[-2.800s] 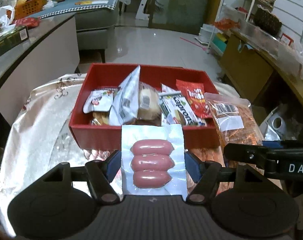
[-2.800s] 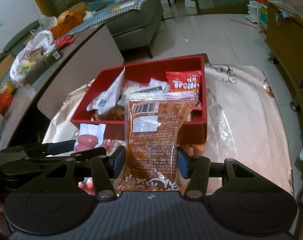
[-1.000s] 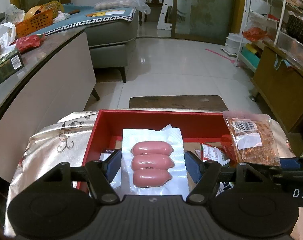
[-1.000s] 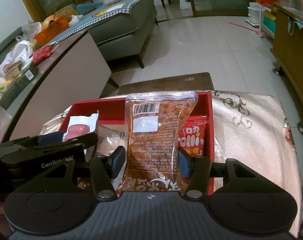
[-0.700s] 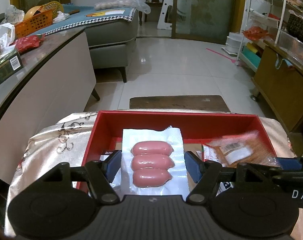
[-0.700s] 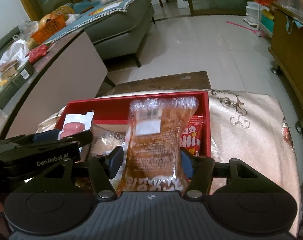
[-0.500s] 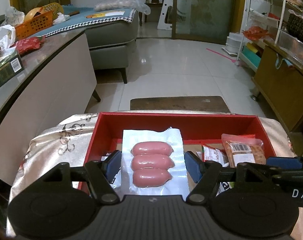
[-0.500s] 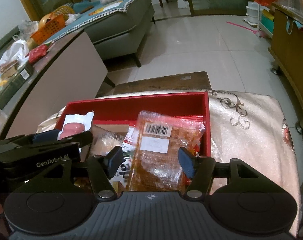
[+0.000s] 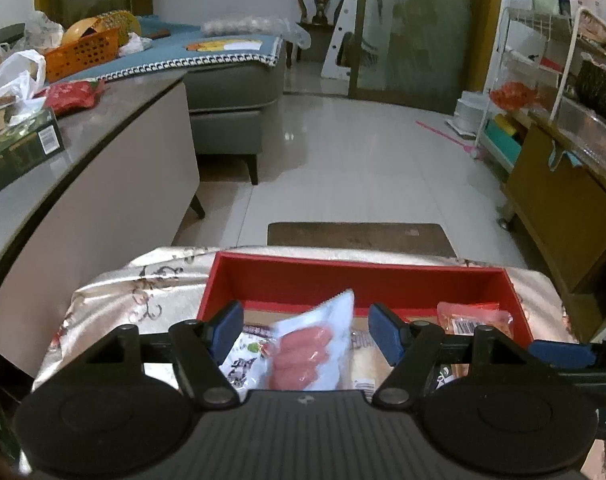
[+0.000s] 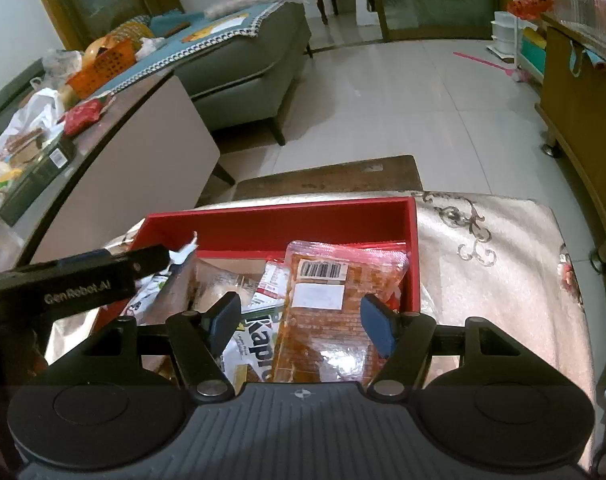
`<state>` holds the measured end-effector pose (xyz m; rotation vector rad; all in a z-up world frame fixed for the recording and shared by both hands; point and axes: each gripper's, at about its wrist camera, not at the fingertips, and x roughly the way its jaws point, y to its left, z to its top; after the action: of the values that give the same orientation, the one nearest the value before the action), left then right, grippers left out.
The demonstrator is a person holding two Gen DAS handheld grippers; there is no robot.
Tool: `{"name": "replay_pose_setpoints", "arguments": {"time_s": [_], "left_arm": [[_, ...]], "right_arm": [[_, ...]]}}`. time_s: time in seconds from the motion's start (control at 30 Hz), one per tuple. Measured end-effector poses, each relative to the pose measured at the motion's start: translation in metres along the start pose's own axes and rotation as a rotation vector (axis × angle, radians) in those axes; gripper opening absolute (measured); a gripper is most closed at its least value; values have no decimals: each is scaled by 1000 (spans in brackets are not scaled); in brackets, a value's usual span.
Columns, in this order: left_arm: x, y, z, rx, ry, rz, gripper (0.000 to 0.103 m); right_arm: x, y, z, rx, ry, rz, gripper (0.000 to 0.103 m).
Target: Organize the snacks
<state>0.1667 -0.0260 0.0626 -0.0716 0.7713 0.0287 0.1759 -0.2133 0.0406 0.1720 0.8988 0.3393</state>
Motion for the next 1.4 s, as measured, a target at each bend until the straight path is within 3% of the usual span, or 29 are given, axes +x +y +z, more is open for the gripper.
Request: {"name": "replay_pose_setpoints", "arguments": {"time_s": [0.53,1.4], "left_arm": [[-22,4,-16,12,16,-8,63],[-73,8,-65,34,29,-5,63]], "right_arm": [[-10,7,-5,5,-12,-3,77],[-44,28,-51,-5,10,-7,83]]}}
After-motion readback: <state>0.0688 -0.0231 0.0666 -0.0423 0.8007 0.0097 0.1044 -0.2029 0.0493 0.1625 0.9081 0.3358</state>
